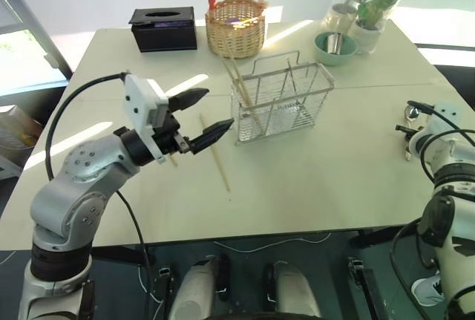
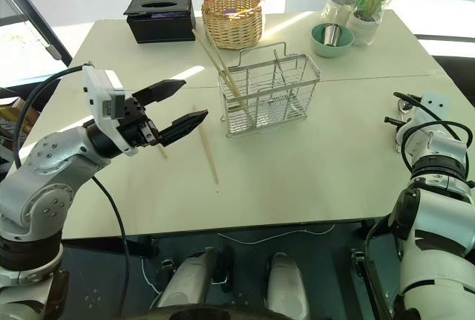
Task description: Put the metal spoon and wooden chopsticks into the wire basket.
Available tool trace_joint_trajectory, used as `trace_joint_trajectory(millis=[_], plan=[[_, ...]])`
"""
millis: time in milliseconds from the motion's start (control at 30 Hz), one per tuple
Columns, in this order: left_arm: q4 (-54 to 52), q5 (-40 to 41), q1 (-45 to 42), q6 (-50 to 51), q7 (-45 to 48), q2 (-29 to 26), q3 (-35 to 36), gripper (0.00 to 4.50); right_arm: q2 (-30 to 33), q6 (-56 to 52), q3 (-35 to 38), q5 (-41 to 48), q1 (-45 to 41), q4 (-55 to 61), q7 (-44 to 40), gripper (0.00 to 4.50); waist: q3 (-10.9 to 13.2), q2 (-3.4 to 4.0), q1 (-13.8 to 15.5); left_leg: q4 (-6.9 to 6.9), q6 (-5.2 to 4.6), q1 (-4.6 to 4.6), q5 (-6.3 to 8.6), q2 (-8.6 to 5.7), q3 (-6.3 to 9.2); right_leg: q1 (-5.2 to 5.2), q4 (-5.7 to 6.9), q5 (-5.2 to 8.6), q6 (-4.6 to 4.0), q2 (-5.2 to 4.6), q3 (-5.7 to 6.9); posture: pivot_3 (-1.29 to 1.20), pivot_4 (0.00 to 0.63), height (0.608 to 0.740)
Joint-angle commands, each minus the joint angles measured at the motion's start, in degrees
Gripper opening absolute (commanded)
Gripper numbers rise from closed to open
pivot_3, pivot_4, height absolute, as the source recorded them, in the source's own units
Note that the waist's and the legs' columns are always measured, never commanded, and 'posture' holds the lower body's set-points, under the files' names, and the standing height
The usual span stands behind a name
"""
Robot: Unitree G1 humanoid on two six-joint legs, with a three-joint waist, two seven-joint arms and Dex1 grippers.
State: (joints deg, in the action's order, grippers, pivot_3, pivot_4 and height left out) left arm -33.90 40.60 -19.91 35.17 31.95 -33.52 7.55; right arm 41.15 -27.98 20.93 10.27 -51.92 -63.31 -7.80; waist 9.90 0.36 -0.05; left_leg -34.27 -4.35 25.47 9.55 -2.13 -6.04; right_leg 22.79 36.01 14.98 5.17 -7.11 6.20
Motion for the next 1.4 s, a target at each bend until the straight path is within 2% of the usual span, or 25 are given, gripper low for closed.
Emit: trace_joint_trajectory(millis=[33, 167, 333, 633, 867, 1133, 1400], plan=[[-1.42, 0.08, -0.37, -1.58, -0.32, 0.25, 1.10, 4.01, -2.10, 3.56, -0.14, 1.22, -1.03, 7.44, -1.53, 0.02, 0.00, 0.00, -0.64, 0.00, 0.00, 0.00, 0.00, 0.00, 0.00, 0.00, 0.00, 0.00, 0.00, 0.00, 0.00, 0.00, 0.150, 0.740], [-0.62, 0.12, -0.11, -2.05, -0.56, 0.59, 1.75, 4.01, -5.23, 13.70, 0.18, 1.27, -1.12, 16.17, -1.47, 0.02, 0.14, 0.20, -0.76, 0.01, 0.00, 0.01, 0.00, 0.00, 0.00, 0.02, 0.03, -0.06, 0.11, 0.01, 0.00, 0.00, 0.150, 0.740], [-0.05, 1.49, -0.36, -1.55, -1.20, 0.94, 3.08, 4.01, -9.48, 21.23, -0.29, 2.13, -1.01, 28.12, -1.15, 0.02, 0.17, 0.20, -0.54, 0.02, 0.00, 0.02, 0.00, 0.00, 0.05, 0.03, 0.07, -0.07, 0.14, 0.05, 0.04, 0.00, 0.150, 0.740], [-1.79, 6.24, 3.85, 2.42, -0.42, -1.60, 5.25, 4.01, -20.57, 20.60, -3.47, 6.21, 3.38, 51.49, -0.81, 0.02, 0.19, 0.20, -0.69, 0.06, 0.02, 0.01, 0.01, 0.01, 0.07, 0.09, 0.11, -0.07, 0.14, 0.06, 0.02, 0.00, 0.150, 0.740], [-2.93, 8.77, 5.93, 4.76, -0.67, -3.91, 5.83, 4.01, -25.51, 22.92, -5.78, 7.01, 5.52, 53.44, -2.88, 0.02, 0.20, 0.21, -0.60, 0.07, 0.05, 0.02, 0.00, 0.00, 0.06, 0.13, 0.11, -0.07, 0.13, 0.07, 0.01, 0.00, 0.150, 0.740], [-4.45, 11.89, 8.57, 8.34, -1.53, -7.66, 7.88, 4.01, -29.49, 29.21, -6.64, 7.43, 5.03, 46.94, -5.54, 0.02, 0.22, 0.24, -0.84, 0.24, 0.13, 0.02, -0.05, 0.01, 0.04, 0.27, 0.14, -0.07, 0.11, 0.14, -0.04, 0.00, 0.150, 0.740], [-5.80, 12.10, 11.10, 8.32, -2.84, -8.73, 8.85, 4.01, -33.86, 27.92, -8.61, 7.84, 7.99, 51.15, -4.44, 0.02, 0.22, 0.25, -0.81, 0.34, 0.17, 0.03, -0.06, 0.01, 0.03, 0.43, 0.14, -0.07, 0.10, 0.14, -0.09, 0.00, 0.150, 0.740]])
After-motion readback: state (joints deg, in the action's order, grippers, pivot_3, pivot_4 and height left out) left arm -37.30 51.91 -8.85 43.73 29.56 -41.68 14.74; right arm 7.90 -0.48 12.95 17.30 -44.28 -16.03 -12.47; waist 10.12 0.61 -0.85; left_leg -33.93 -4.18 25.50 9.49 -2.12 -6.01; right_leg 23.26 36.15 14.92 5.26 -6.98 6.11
